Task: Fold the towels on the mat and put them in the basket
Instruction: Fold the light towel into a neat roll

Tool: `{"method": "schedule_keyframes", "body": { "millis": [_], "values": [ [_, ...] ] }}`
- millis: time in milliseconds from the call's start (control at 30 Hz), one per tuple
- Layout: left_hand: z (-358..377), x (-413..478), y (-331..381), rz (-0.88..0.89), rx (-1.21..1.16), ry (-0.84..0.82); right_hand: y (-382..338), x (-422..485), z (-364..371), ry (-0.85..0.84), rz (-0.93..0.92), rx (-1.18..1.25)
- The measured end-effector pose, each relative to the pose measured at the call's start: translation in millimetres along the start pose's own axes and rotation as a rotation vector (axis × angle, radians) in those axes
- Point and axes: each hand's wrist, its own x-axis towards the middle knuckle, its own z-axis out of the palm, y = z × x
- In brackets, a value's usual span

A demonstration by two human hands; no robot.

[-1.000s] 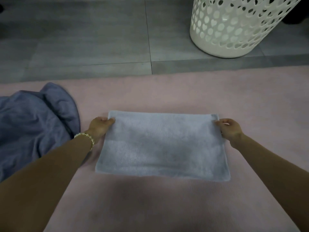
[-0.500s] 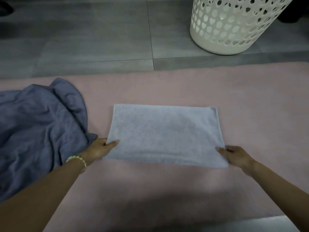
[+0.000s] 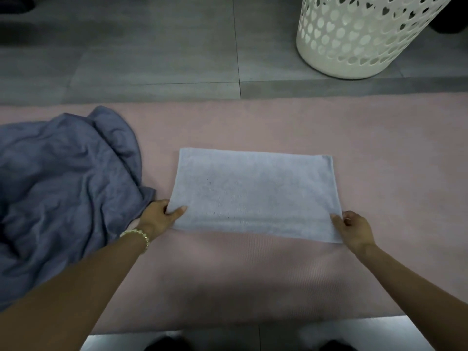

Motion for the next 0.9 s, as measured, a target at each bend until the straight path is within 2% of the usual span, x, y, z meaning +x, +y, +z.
{"method": "schedule_keyframes", "body": {
  "millis": [67,133,167,233,300,333,433,600,667,733,800,900],
  "values": [
    [5.2,1.2,-4.9,-0.016,0.046,0.101,-7.0,-9.4,4.4,0.123,-0.045,-0.044],
    [8.6,1.2,-5.5,-0.007,0.055,0.156,-12.9,-16.7,16.0,0.24,-0.245,-0.209],
    [9.8,0.5,-3.5,-0.01,0.068,0.154,-17.1,-20.7,24.9,0.236,-0.368,-0.28],
    [13.5,2.4,-2.3,-0.03,0.058,0.124,-30.6,-30.0,48.5,0.057,-0.541,-0.396],
    [15.8,6.0,0.2,-0.071,-0.04,0.108,-45.6,-36.4,78.2,-0.145,-0.671,-0.498],
    [16.5,8.1,2.5,-0.086,-0.098,0.11,-51.4,-39.0,92.8,-0.195,-0.715,-0.537],
    [15.9,11.8,14.2,-0.144,-0.229,0.063,-56.1,-44.7,126.8,-0.252,-0.726,-0.628],
    [-1.6,6.1,35.8,-0.236,-0.481,-0.151,-56.3,-41.4,134.4,-0.3,-0.685,-0.747],
    [-9.7,1.1,51.4,-0.198,-0.552,-0.227,-66.0,-37.9,127.7,-0.357,-0.634,-0.59],
    [-9.4,-2.7,75.5,-0.07,-0.586,-0.296,-80.8,-35.3,116.9,-0.352,-0.516,-0.185],
    [4.7,-8.6,106.9,0.097,-0.568,-0.345,-96.0,-29.1,101.9,-0.34,-0.303,0.248],
    [48.5,-20.8,149.8,0.281,-0.495,-0.393,-106.1,-9.3,73.6,-0.436,-0.024,0.689]
  ]
}}
